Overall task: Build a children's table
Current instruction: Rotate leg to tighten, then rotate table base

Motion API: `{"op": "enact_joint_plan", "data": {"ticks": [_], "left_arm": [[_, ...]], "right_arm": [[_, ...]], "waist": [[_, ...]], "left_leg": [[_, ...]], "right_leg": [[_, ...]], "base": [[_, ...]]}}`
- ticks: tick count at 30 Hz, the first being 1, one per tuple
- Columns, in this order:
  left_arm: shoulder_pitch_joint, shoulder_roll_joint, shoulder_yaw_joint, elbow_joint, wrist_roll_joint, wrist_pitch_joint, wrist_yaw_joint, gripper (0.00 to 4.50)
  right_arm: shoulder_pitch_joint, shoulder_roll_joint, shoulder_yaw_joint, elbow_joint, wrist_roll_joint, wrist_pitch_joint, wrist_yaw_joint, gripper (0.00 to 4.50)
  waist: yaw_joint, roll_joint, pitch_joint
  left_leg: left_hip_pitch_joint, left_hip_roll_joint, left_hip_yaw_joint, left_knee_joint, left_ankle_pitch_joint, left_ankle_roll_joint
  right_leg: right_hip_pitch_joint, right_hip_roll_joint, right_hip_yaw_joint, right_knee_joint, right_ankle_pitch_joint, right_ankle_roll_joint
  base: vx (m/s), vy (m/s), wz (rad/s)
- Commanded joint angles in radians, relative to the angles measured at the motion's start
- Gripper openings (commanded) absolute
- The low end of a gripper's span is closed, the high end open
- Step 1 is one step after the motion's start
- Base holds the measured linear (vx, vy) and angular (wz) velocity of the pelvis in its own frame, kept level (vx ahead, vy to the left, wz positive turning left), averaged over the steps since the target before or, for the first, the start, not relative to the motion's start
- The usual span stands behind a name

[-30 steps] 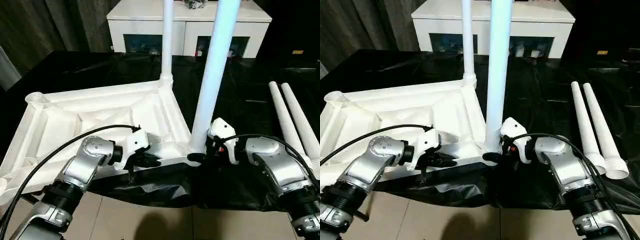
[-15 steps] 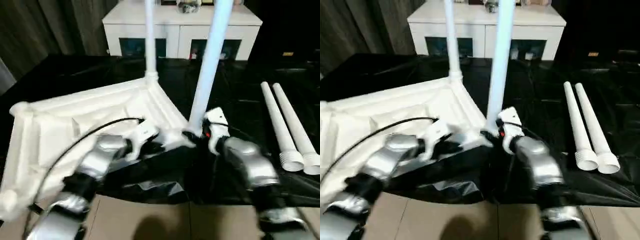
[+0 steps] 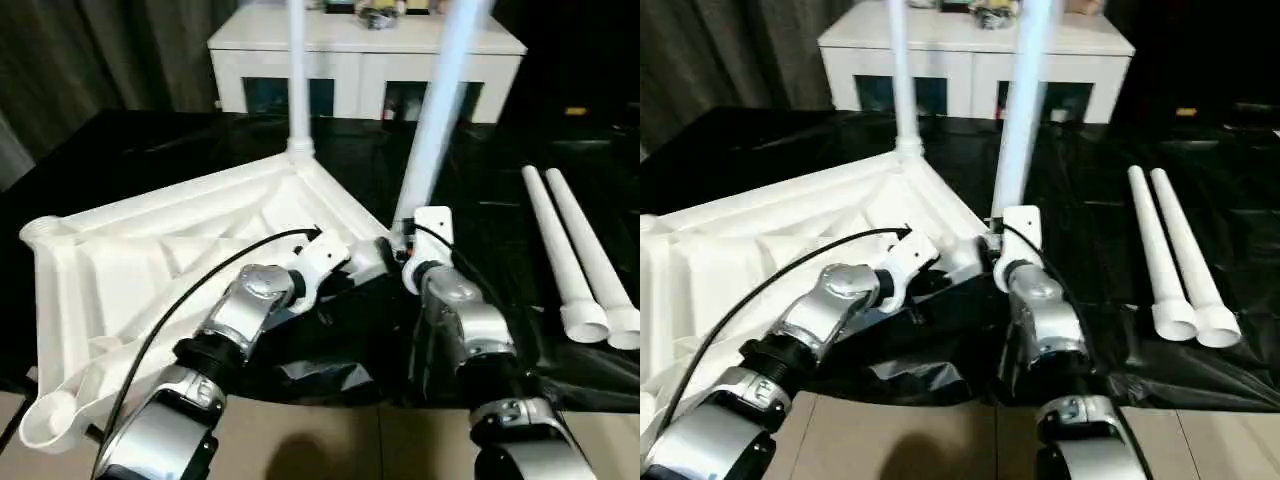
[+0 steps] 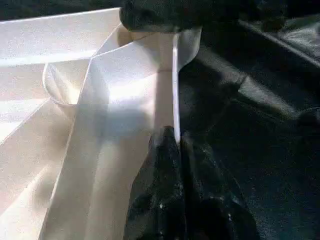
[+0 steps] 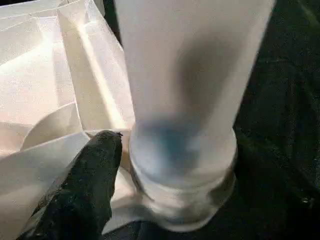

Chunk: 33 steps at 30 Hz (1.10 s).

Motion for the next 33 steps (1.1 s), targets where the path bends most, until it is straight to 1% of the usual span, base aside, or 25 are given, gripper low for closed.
{"op": "enact_joint_plan", "data": {"ticks": [1,3,5,6,7,8,9,10,11,12,14,15,16,18,19,20,22,23,24,26,27,28,29,31,33], "left_arm": [[-0.014,-0.024,-0.019,-0.009,-0.012,-0.083,-0.015,0.00],[-0.014,-0.020,-0.019,-0.005,-0.013,-0.100,-0.025,0.00],[-0.015,-0.020,-0.016,0.001,-0.011,-0.127,-0.031,0.00],[-0.016,-0.020,-0.016,0.001,-0.011,-0.127,-0.031,0.00],[-0.016,-0.021,-0.013,0.003,-0.013,-0.146,-0.034,0.00],[-0.018,-0.022,-0.009,0.005,-0.015,-0.169,-0.033,0.00],[-0.033,-0.028,0.007,0.024,-0.014,-0.207,0.010,0.00],[-0.039,-0.032,0.015,0.029,-0.020,-0.217,0.014,0.00],[-0.047,-0.036,0.028,0.036,-0.030,-0.234,0.022,0.44],[-0.061,-0.046,0.067,0.031,-0.064,-0.222,0.035,0.55],[-0.067,-0.047,0.089,0.017,-0.083,-0.216,0.042,0.55],[-0.072,-0.044,0.105,0.003,-0.095,-0.215,0.051,0.62],[-0.073,-0.041,0.111,-0.003,-0.098,-0.215,0.055,0.83],[-0.071,-0.019,0.132,-0.033,-0.105,-0.204,0.068,0.95],[-0.067,-0.002,0.150,-0.056,-0.109,-0.191,0.078,0.92],[-0.062,0.020,0.171,-0.081,-0.113,-0.166,0.090,0.99],[-0.043,0.072,0.205,-0.141,-0.125,-0.122,0.086,1.36],[-0.032,0.098,0.224,-0.172,-0.128,-0.096,0.091,1.36],[-0.019,0.130,0.250,-0.200,-0.133,-0.077,0.099,1.37],[0.005,0.199,0.307,-0.249,-0.127,-0.041,0.140,1.48],[0.025,0.262,0.359,-0.275,-0.113,-0.013,0.183,1.67],[0.030,0.278,0.372,-0.281,-0.109,-0.006,0.194,1.67],[0.045,0.324,0.411,-0.293,-0.097,0.014,0.222,1.77],[0.074,0.406,0.482,-0.302,-0.068,0.048,0.282,1.81],[0.122,0.487,0.551,-0.308,-0.047,0.103,0.340,1.99]], "right_arm": [[0.003,0.022,0.027,0.000,0.015,0.009,0.008,3.84],[0.009,0.005,0.016,-0.024,0.017,0.009,0.004,3.93],[0.028,-0.017,0.019,-0.073,0.005,0.011,0.015,3.93],[0.028,-0.017,0.019,-0.073,0.005,0.011,0.015,3.93],[0.047,-0.031,0.019,-0.117,0.004,0.021,0.028,3.93],[0.071,-0.046,0.020,-0.168,0.006,0.033,0.045,3.93],[0.112,-0.078,0.030,-0.247,-0.003,0.047,0.070,3.93],[0.124,-0.087,0.033,-0.270,-0.005,0.050,0.077,3.93],[0.141,-0.099,0.036,-0.300,-0.007,0.056,0.085,3.97],[0.167,-0.115,0.035,-0.350,-0.006,0.073,0.094,3.97],[0.183,-0.126,0.035,-0.385,-0.005,0.084,0.100,3.97],[0.200,-0.139,0.040,-0.422,-0.003,0.091,0.113,3.97],[0.208,-0.145,0.043,-0.438,-0.003,0.093,0.120,3.97],[0.237,-0.170,0.066,-0.493,0.001,0.085,0.163,3.97],[0.258,-0.186,0.078,-0.533,0.009,0.089,0.193,3.97],[0.276,-0.204,0.089,-0.568,0.023,0.093,0.229,3.97],[0.312,-0.235,0.103,-0.632,0.061,0.116,0.293,3.97],[0.323,-0.246,0.105,-0.649,0.076,0.123,0.316,3.97],[0.335,-0.264,0.112,-0.667,0.087,0.125,0.346,3.97],[0.359,-0.296,0.121,-0.702,0.107,0.129,0.398,3.97],[0.374,-0.313,0.119,-0.729,0.127,0.132,0.431,3.97],[0.377,-0.317,0.117,-0.735,0.133,0.134,0.439,3.97],[0.382,-0.325,0.110,-0.746,0.145,0.137,0.453,3.97],[0.382,-0.333,0.098,-0.744,0.154,0.137,0.466,3.97],[0.380,-0.346,0.103,-0.727,0.141,0.147,0.465,3.97]], "waist": [[-0.001,-0.006,-0.061],[0.002,-0.006,-0.062],[0.009,-0.007,-0.063],[0.009,-0.009,-0.063],[0.012,-0.008,-0.064],[0.021,-0.009,-0.064],[0.022,-0.008,-0.065],[0.032,-0.010,-0.065],[0.033,-0.014,-0.067],[0.036,-0.005,-0.068],[0.040,-0.003,-0.074],[0.040,0.003,-0.077],[0.040,0.002,-0.075],[0.035,0.000,-0.071],[0.034,0.009,-0.071],[0.032,0.005,-0.069],[0.033,0.012,-0.068],[0.030,0.011,-0.066],[0.027,0.012,-0.065],[0.026,0.017,-0.064],[0.028,0.013,-0.063],[0.027,0.018,-0.061],[0.024,0.020,-0.061],[0.024,0.024,-0.059],[0.024,0.026,-0.059]], "left_leg": [[0.003,0.019,-0.006,-0.088,-0.308,0.032],[0.002,0.019,-0.004,-0.087,-0.290,0.038],[0.008,0.020,0.001,-0.084,-0.265,0.046],[0.006,0.019,0.002,-0.084,-0.254,0.048],[0.003,0.020,0.002,-0.084,-0.232,0.052],[0.003,0.020,0.004,-0.081,-0.210,0.063],[0.005,0.021,0.005,-0.080,-0.201,0.065],[0.001,0.020,0.005,-0.078,-0.172,0.074],[-0.004,0.019,0.005,-0.076,-0.151,0.080],[-0.004,0.019,0.003,-0.077,-0.141,0.080],[-0.004,0.020,0.005,-0.071,-0.110,0.089],[-0.007,0.022,0.002,-0.069,-0.076,0.102],[-0.012,0.023,0.002,-0.068,-0.068,0.112],[-0.016,0.019,0.002,-0.069,-0.102,0.119],[-0.013,0.020,0.002,-0.069,-0.121,0.115],[-0.013,0.020,0.003,-0.070,-0.137,0.115],[-0.012,0.021,0.002,-0.072,-0.159,0.113],[-0.013,0.022,0.002,-0.075,-0.171,0.112],[-0.014,0.022,0.000,-0.076,-0.183,0.104],[-0.006,0.024,0.000,-0.078,-0.220,0.078],[-0.005,0.026,0.000,-0.080,-0.226,0.073],[-0.009,0.026,-0.003,-0.082,-0.234,0.066],[-0.007,0.025,-0.005,-0.083,-0.242,0.057],[0.001,0.025,-0.003,-0.084,-0.260,0.041],[-0.001,0.026,-0.005,-0.085,-0.264,0.027]], "right_leg": [[0.040,-0.031,0.029,-0.071,-0.393,-0.141],[0.042,-0.032,0.031,-0.068,-0.377,-0.151],[0.038,-0.031,0.034,-0.066,-0.351,-0.162],[0.039,-0.030,0.035,-0.064,-0.341,-0.165],[0.042,-0.032,0.036,-0.059,-0.322,-0.172],[0.043,-0.030,0.038,-0.060,-0.306,-0.162],[0.041,-0.030,0.040,-0.056,-0.292,-0.167],[0.046,-0.028,0.040,-0.053,-0.270,-0.160],[0.049,-0.029,0.042,-0.045,-0.246,-0.165],[0.051,-0.030,0.041,-0.042,-0.240,-0.169],[0.053,-0.032,0.042,-0.038,-0.194,-0.187],[0.052,-0.030,0.040,-0.029,-0.142,-0.208],[0.052,-0.028,0.039,-0.026,-0.112,-0.217],[0.054,-0.028,0.038,-0.031,-0.131,-0.212],[0.055,-0.029,0.038,-0.033,-0.148,-0.208],[0.054,-0.027,0.039,-0.035,-0.158,-0.201],[0.055,-0.027,0.038,-0.036,-0.177,-0.194],[0.055,-0.025,0.038,-0.038,-0.188,-0.193],[0.054,-0.024,0.037,-0.039,-0.211,-0.188],[0.047,-0.022,0.038,-0.044,-0.263,-0.176],[0.046,-0.022,0.038,-0.041,-0.263,-0.175],[0.048,-0.021,0.037,-0.039,-0.272,-0.165],[0.045,-0.020,0.036,-0.040,-0.282,-0.154],[0.036,-0.017,0.037,-0.043,-0.295,-0.155],[0.037,-0.017,0.038,-0.036,-0.277,-0.158]], "base": [[0.000,0.000,0.00],[0.000,0.000,0.00],[0.000,0.000,0.00],[0.000,0.000,0.00],[0.000,0.000,0.00],[0.000,0.000,0.00],[0.000,0.000,0.00],[0.000,0.000,0.00],[0.000,0.000,0.00],[0.000,0.000,0.00],[0.000,0.000,0.00],[0.000,0.000,0.00],[0.000,0.000,0.00],[0.000,0.000,0.00],[0.000,0.000,0.00],[0.000,0.000,0.00],[0.000,0.000,0.00],[0.000,0.000,0.00],[0.000,0.000,0.00],[0.000,0.000,0.00],[0.000,0.000,0.00],[0.000,0.000,0.00],[0.000,0.000,0.00],[0.000,0.000,0.00],[0.000,0.000,0.00]]}}
